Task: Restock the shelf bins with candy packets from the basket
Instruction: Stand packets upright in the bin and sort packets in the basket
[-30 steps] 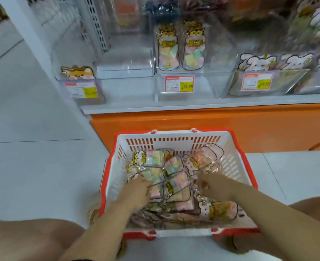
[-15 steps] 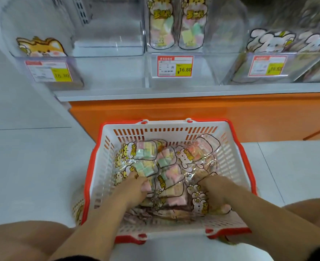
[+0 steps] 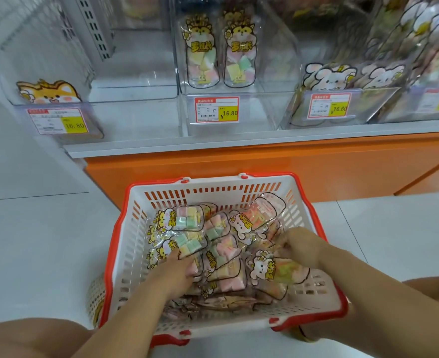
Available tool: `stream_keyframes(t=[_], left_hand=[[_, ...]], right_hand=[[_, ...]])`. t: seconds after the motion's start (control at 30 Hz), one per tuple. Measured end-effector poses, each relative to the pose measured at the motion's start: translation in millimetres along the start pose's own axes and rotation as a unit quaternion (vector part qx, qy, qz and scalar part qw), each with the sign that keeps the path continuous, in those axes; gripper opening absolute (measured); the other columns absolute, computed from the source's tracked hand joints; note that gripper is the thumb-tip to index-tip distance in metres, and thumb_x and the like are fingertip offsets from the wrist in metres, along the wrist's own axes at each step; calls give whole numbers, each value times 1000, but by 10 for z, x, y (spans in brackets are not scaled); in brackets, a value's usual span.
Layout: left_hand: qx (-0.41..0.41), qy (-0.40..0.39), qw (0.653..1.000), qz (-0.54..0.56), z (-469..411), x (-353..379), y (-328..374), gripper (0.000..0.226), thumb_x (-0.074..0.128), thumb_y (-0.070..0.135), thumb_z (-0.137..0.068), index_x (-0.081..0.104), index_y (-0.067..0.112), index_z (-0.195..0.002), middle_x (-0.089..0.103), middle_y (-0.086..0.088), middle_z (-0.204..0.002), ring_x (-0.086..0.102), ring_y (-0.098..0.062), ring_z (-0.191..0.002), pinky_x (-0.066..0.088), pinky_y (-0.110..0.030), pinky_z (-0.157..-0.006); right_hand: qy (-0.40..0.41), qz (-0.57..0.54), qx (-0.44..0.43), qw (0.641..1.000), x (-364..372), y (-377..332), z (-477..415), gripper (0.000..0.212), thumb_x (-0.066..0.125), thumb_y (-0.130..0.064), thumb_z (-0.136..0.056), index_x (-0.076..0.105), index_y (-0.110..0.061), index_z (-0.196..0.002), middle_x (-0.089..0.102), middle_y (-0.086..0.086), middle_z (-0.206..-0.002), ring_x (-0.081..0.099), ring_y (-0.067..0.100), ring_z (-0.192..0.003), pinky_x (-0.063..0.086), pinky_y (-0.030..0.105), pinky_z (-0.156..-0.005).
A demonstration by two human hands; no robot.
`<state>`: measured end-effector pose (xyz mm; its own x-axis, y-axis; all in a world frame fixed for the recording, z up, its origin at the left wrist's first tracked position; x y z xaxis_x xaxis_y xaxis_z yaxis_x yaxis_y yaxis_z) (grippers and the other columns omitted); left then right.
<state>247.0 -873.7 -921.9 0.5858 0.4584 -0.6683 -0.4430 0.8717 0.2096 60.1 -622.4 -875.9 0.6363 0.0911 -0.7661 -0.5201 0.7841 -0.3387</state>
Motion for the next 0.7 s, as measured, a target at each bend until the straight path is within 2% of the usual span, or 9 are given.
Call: stream_keyframes(t=[0.1,0.2,0.27,0.33,0.4,0.47,0.53,0.63,0.7], left_hand=[[-5,18,1000,-1,77,-75,60,58,47,42,-99,29,37,-154,5,-4,-167,22,-34,-149,32,-49,-117],[25,79,995,48,152,-257,241,51,48,38,-98,41,33,-149,23,0,-162,33,-23,-144,36,-43,-114],[63,104,980,157,221,-421,446,50,51,37,-100,43,31,-148,34,6,-156,40,-16,-139,36,-34,-114],[97,98,943,302,340,-584,677,52,54,37,-101,39,30,-150,40,11,-151,45,-13,-135,37,-26,-107],[111,55,894,431,455,-664,867,57,59,43,-98,37,36,-149,48,14,-143,49,-10,-127,36,-25,-102],[113,21,829,547,472,-647,948,51,69,47,-89,49,40,-135,61,15,-126,57,-9,-117,43,-30,-103],[105,15,780,617,458,-625,938,45,76,47,-80,60,35,-119,69,5,-107,65,-15,-102,54,-34,-88],[72,63,794,600,435,-641,801,37,75,41,-85,62,28,-118,72,1,-107,69,-21,-99,55,-46,-93],[41,97,809,578,402,-626,661,28,71,34,-91,61,27,-117,72,1,-107,70,-16,-93,55,-43,-93]], right_hand=[[45,-42,1,998,-155,-61,77,24,63,-27,-95,73,-6,-93,74,8,-94,68,16,-84,45,11,-84],[109,-101,-15,989,-415,-260,195,19,65,-25,-96,76,-9,-92,71,-11,-92,62,10,-70,51,26,-74],[135,-156,-26,978,-535,-383,259,26,64,-22,-97,70,-8,-76,61,-11,-70,50,1,-58,47,28,-69],[135,-226,-24,965,-597,-471,301,35,62,-24,-98,62,-4,-69,49,-5,-57,43,5,-52,40,28,-61],[125,-327,-20,936,-616,-579,345,33,61,-27,-98,66,-17,-67,51,0,-58,46,13,-57,41,28,-62],[114,-418,-20,901,-604,-717,377,29,61,-26,-99,69,-24,-72,51,3,-61,44,15,-56,41,22,-59],[103,-462,-28,880,-589,-817,388,34,59,-31,-100,63,-16,-70,49,8,-65,42,15,-57,38,19,-58],[77,-465,-3,882,-480,-706,343,41,52,-45,-100,67,-9,-86,69,5,-80,63,17,-70,51,23,-71],[54,-342,29,938,-306,-494,279,36,52,-47,-99,69,-17,-108,73,3,-99,69,19,-90,55,29,-84]])
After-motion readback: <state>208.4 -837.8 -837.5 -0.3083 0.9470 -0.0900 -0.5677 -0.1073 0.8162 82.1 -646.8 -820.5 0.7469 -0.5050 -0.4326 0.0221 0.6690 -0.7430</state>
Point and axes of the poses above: each hand's wrist, its own z-axis away from the middle knuckle, its own x-axis out of the palm, y = z × x, the point moved 6 cm from there along -z, towards the middle knuckle
